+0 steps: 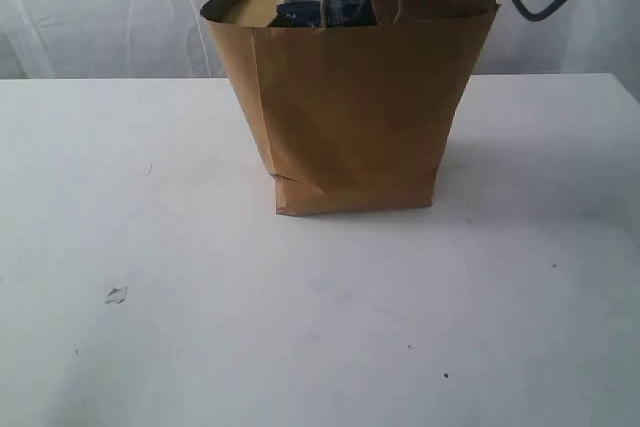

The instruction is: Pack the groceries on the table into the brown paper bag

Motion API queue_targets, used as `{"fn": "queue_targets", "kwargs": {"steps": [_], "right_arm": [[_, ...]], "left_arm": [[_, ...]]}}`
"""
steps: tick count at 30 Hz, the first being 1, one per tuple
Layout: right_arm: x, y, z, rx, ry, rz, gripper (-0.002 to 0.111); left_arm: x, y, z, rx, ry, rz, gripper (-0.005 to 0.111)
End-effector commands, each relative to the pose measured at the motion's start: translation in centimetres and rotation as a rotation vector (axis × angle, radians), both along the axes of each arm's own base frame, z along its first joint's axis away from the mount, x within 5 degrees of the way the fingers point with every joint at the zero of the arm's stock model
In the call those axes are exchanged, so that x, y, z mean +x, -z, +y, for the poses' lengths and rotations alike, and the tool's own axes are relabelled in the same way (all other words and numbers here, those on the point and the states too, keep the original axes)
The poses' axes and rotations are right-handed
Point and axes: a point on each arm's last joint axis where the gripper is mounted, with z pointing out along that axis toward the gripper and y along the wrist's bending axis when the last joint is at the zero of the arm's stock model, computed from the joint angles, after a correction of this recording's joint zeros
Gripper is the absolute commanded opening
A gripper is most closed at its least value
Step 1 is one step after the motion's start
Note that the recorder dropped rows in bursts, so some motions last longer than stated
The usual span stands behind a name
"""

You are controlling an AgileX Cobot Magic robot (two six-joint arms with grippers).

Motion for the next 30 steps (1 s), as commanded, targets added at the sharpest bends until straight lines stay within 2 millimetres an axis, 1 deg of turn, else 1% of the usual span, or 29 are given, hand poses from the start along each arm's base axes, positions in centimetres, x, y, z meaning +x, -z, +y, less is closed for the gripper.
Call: {"fn": "queue_targets", "kwargs": {"steps": [1, 3, 7, 9, 11, 13, 15, 17, 20, 23, 24, 28, 30], "right_arm": [[-0.1, 0.7, -0.4, -0.038, 0.018, 0.065, 0.018], [-0.2, 0.8, -0.5, -0.05, 0.022, 0.083, 0.018], [-1.3, -0.6, -1.1, -0.073, 0.022, 0.081, 0.018], [-2.1, -1.4, -1.7, -0.126, 0.014, 0.082, 0.018], [-3.1, -2.0, -2.6, -0.249, 0.011, 0.097, 0.015], [-3.9, -1.9, -4.1, -0.439, 0.05, 0.16, 0.009], [-4.4, -1.6, -6.0, -0.602, 0.138, 0.246, 0.002], [-4.3, -1.6, -7.9, -0.677, 0.252, 0.288, 0.0], [-3.5, -1.7, -10.4, -0.624, 0.396, 0.277, 0.0], [-2.7, -0.9, -13.1, -0.491, 0.52, 0.292, 0.0], [-2.5, -0.4, -14.3, -0.454, 0.571, 0.314, 0.0], [-2.5, 1.5, -17.9, -0.363, 0.722, 0.385, 0.0], [-3.0, 1.9, -19.2, -0.332, 0.762, 0.403, 0.0]], "left_arm": [[-0.1, 0.1, 0.0, -0.001, 0.007, -0.004, 0.0], [-0.1, 0.1, 0.0, -0.001, 0.007, -0.004, 0.0], [-0.1, 0.1, 0.0, -0.001, 0.007, -0.004, 0.0], [-0.1, 0.1, 0.0, -0.001, 0.007, -0.004, 0.0], [-0.1, 0.1, 0.0, -0.001, 0.007, -0.004, 0.0], [-0.1, 0.1, 0.0, -0.001, 0.007, -0.004, 0.0], [-0.1, 0.1, 0.0, -0.001, 0.007, -0.004, 0.0], [-0.1, 0.1, 0.0, -0.001, 0.007, -0.004, 0.0], [-0.1, 0.1, 0.0, -0.001, 0.007, -0.004, 0.0], [-0.1, 0.1, 0.0, -0.001, 0.007, -0.004, 0.0], [-0.1, 0.1, 0.0, -0.001, 0.007, -0.004, 0.0], [-0.1, 0.1, 0.0, -0.001, 0.007, -0.004, 0.0], [-0.1, 0.1, 0.0, -0.001, 0.007, -0.004, 0.0]]}}
